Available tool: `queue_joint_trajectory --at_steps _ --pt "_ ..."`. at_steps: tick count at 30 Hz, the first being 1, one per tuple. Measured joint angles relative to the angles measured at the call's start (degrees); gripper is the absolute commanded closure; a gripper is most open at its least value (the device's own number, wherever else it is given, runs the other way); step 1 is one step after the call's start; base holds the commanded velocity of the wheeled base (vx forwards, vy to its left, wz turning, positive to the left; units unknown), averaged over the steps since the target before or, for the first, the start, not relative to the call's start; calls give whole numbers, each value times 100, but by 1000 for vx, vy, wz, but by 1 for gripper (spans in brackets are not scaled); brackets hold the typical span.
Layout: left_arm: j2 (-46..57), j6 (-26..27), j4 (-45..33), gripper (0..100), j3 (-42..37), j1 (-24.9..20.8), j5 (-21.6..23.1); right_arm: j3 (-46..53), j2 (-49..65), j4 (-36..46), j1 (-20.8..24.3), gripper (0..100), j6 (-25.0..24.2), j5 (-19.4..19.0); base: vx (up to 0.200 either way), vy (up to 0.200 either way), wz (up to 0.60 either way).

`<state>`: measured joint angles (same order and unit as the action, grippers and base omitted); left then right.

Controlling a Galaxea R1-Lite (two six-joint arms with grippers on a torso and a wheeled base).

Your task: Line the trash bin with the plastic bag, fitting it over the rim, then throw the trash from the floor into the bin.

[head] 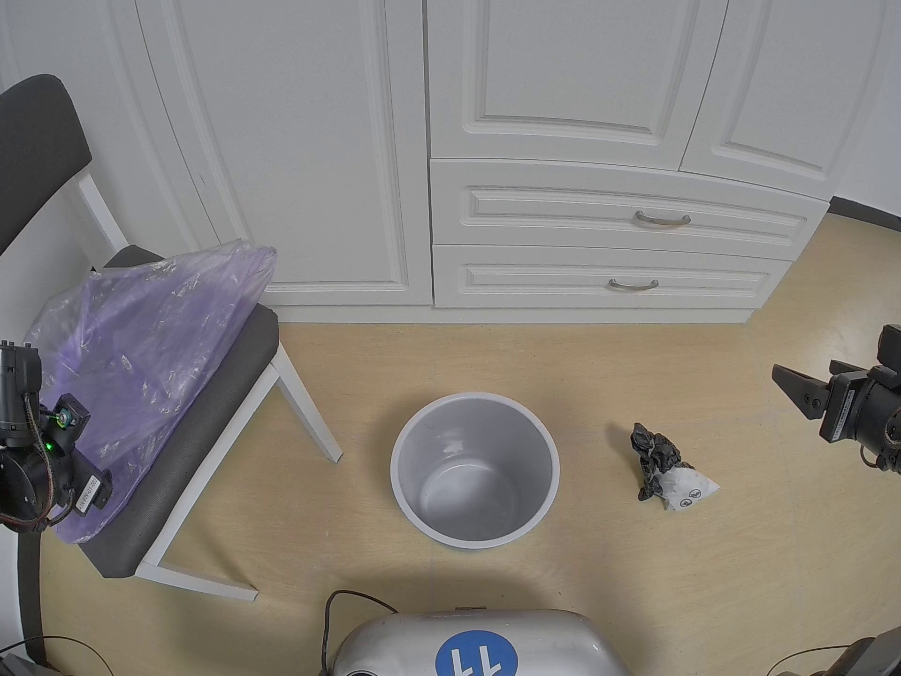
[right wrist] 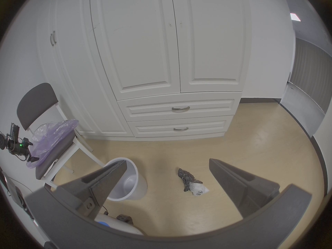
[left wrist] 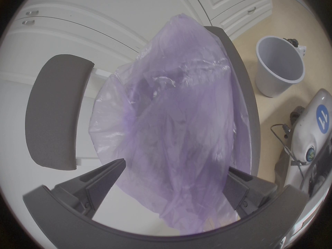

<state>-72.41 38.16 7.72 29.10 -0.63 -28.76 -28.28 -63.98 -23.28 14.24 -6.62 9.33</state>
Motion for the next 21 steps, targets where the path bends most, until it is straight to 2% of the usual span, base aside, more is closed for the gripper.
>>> queue_joint_trajectory --at_steps 7,17,18,21 --pt "-77 5 446 0 6 -71 -68 -2 4 -17 -7 0 2 0 0 0 0" --pt "-145 10 552 0 6 -85 -77 -18 6 -15 -27 0 -2 0 0 0 0" --pt "-145 7 552 100 6 -85 -77 -21 6 -17 -27 0 -5 0 0 0 0" --pt "-148 2 555 100 9 -82 -83 -21 4 -17 -27 0 -5 0 0 0 0"
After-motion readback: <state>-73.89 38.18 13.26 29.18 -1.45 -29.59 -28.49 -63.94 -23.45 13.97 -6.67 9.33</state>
